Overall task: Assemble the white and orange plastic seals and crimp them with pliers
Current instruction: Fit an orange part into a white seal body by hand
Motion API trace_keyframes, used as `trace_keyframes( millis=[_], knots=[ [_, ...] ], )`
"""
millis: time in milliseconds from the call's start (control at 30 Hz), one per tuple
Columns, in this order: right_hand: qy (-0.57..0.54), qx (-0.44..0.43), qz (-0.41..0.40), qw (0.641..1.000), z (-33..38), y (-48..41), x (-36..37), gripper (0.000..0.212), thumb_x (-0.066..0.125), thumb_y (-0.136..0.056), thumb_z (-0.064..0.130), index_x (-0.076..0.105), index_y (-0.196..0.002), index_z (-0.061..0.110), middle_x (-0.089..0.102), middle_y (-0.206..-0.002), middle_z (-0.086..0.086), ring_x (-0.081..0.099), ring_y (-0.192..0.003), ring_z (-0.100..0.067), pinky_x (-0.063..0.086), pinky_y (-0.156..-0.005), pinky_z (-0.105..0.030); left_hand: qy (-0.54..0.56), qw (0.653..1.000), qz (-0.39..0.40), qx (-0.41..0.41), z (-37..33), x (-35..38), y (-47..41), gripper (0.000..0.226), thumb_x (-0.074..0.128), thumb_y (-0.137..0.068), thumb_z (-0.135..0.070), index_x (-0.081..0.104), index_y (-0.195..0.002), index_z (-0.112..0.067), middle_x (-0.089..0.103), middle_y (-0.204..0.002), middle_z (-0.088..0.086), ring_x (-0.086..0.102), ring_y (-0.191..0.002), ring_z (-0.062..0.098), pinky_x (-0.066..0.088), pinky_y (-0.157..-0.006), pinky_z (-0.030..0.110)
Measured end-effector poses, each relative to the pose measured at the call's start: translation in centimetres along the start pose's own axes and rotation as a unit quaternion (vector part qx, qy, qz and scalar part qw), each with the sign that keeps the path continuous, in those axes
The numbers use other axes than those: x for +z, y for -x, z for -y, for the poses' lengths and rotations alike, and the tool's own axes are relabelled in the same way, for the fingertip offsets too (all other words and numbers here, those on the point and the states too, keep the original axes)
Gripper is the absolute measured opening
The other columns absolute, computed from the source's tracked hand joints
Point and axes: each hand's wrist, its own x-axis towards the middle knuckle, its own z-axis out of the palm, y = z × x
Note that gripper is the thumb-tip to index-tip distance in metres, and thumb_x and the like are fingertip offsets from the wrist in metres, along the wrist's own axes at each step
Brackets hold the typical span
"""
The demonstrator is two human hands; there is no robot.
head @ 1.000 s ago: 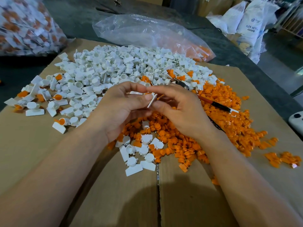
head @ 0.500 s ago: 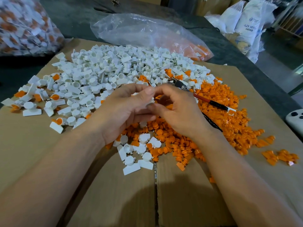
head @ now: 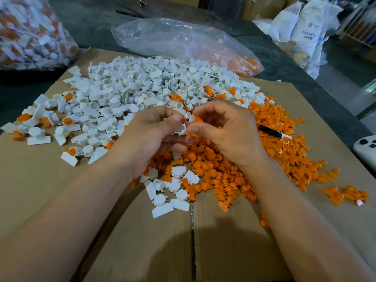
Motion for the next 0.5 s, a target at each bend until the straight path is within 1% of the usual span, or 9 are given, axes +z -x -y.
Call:
trace_keyframes(
  millis=[100,167,233,300,333,400,433,500],
  knots=[
    [0.005,-0.018,-0.015,1.000,0.11,-0.02,-0.07,0.016,0.068,-0.076,0.028,0.059,-0.077,0.040,0.060,-0.069,0.020,0.057,-0.065,0.001,0.045,-0.057,-0.014,-0.038,0.998,-0.031,0.043,-0.10,-0.27,0.20,0.009,0.064,-0.070,-0.024,0.065,-0.071,-0.016,0.065,-0.058,-0.006,0.064,-0.053,0.011,0.045,-0.041,0.016],
    [0.011,-0.023,-0.021,0.999,0.13,-0.04,-0.02,0.011,0.065,-0.077,0.031,0.059,-0.075,0.039,0.060,-0.065,0.017,0.053,-0.060,-0.002,0.042,-0.054,-0.019,-0.029,0.997,-0.048,0.047,-0.07,-0.34,0.16,0.011,0.066,-0.065,-0.025,0.067,-0.071,-0.017,0.062,-0.054,-0.007,0.059,-0.047,0.009,0.044,-0.041,0.016],
    [0.013,-0.021,-0.032,0.999,0.04,-0.09,-0.04,0.007,0.066,-0.077,0.030,0.061,-0.075,0.036,0.060,-0.066,0.013,0.055,-0.062,-0.005,0.042,-0.057,-0.020,-0.008,0.998,-0.052,0.036,-0.02,-0.39,0.02,0.013,0.066,-0.065,-0.021,0.066,-0.075,-0.012,0.062,-0.054,-0.004,0.059,-0.046,0.009,0.046,-0.043,0.016],
    [0.011,-0.016,-0.041,0.999,0.06,-0.10,-0.13,0.004,0.065,-0.075,0.032,0.062,-0.076,0.035,0.060,-0.068,0.014,0.057,-0.065,-0.006,0.044,-0.059,-0.017,0.014,0.998,-0.050,0.020,-0.09,-0.44,-0.09,0.008,0.066,-0.070,-0.011,0.065,-0.078,-0.009,0.065,-0.058,0.001,0.063,-0.049,0.011,0.049,-0.045,0.016],
    [0.000,-0.008,-0.041,0.999,0.08,-0.08,-0.15,0.001,0.064,-0.074,0.035,0.062,-0.075,0.036,0.060,-0.067,0.017,0.058,-0.062,-0.004,0.044,-0.056,-0.015,0.023,0.998,-0.049,0.013,-0.12,-0.44,-0.13,0.005,0.065,-0.074,-0.005,0.064,-0.078,-0.007,0.065,-0.059,0.003,0.065,-0.051,0.013,0.050,-0.046,0.016],
    [-0.034,0.015,-0.035,0.999,0.02,-0.01,-0.14,0.001,0.061,-0.075,0.035,0.062,-0.074,0.035,0.060,-0.060,0.015,0.057,-0.052,-0.002,0.044,-0.050,-0.014,0.028,0.998,-0.049,0.004,-0.13,-0.45,-0.11,0.008,0.062,-0.079,0.003,0.062,-0.079,-0.006,0.065,-0.058,0.005,0.067,-0.053,0.015,0.051,-0.046,0.017],
    [-0.051,0.025,-0.028,0.998,-0.04,0.01,-0.12,0.003,0.062,-0.077,0.031,0.062,-0.075,0.033,0.060,-0.059,0.014,0.058,-0.051,-0.001,0.045,-0.049,-0.014,0.026,0.998,-0.050,0.003,-0.12,-0.47,-0.11,0.009,0.061,-0.080,0.004,0.061,-0.080,-0.005,0.064,-0.057,0.005,0.067,-0.053,0.016,0.051,-0.046,0.017],
    [-0.060,0.036,-0.012,0.997,-0.16,0.05,0.02,0.016,0.062,-0.084,0.016,0.061,-0.080,0.032,0.063,-0.066,0.014,0.063,-0.057,-0.002,0.051,-0.054,-0.016,0.021,0.998,-0.054,0.009,-0.08,-0.49,-0.12,0.010,0.062,-0.080,0.005,0.059,-0.080,-0.005,0.063,-0.056,0.005,0.067,-0.053,0.018,0.052,-0.047,0.019]
  ],
)
